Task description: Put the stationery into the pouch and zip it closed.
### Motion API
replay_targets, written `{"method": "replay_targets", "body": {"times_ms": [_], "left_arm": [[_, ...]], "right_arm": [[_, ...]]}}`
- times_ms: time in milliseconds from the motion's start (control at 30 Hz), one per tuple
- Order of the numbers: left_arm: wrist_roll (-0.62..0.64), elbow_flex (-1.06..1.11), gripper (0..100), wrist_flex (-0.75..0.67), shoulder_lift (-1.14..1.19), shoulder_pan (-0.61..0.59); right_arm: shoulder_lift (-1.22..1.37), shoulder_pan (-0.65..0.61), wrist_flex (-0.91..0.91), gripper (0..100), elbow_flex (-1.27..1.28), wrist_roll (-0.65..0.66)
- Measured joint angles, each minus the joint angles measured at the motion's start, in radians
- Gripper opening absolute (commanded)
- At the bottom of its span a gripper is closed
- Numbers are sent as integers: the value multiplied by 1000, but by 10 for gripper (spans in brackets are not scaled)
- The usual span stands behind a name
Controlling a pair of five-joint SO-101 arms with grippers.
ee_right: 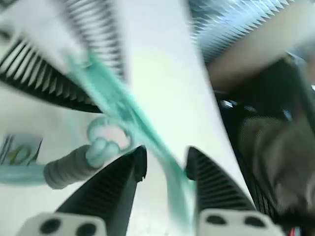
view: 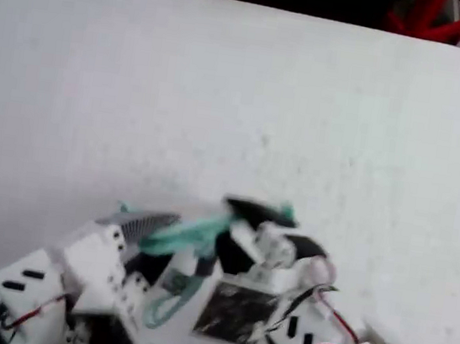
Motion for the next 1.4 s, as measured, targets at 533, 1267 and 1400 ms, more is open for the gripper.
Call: {"method": "replay_targets", "body": {"times_ms": [533,1267,1400], "left_arm": [[282,193,22,-284,0,-140],[282,232,22,-290,-15,-140],[282,232,22,-288,-15,-133]], "right_arm": [[394,8,-287,206,2,-269],[227,-11,-399,19,75,-316],[164,-11,-411,19,74,-321]]}}
